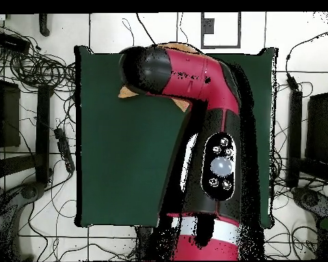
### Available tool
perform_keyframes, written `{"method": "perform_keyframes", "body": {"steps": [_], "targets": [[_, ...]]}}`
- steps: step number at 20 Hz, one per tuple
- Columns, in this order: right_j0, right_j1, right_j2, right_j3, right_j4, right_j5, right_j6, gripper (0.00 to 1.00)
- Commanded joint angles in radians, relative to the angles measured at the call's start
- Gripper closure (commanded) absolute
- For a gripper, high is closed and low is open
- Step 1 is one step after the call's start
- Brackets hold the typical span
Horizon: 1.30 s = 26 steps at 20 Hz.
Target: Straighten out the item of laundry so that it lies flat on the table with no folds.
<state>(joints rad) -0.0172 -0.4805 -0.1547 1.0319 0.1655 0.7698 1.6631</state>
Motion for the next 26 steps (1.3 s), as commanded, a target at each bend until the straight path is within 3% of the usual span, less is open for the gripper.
{"method": "perform_keyframes", "body": {"steps": [1,13,26], "targets": [[-0.038,0.106,0.156,0.037,-0.040,-0.048,-0.033,0.00],[-0.134,0.135,0.251,0.133,-0.079,-0.151,-0.069,0.00],[-0.200,0.167,0.332,0.207,-0.161,-0.313,-0.002,0.00]]}}
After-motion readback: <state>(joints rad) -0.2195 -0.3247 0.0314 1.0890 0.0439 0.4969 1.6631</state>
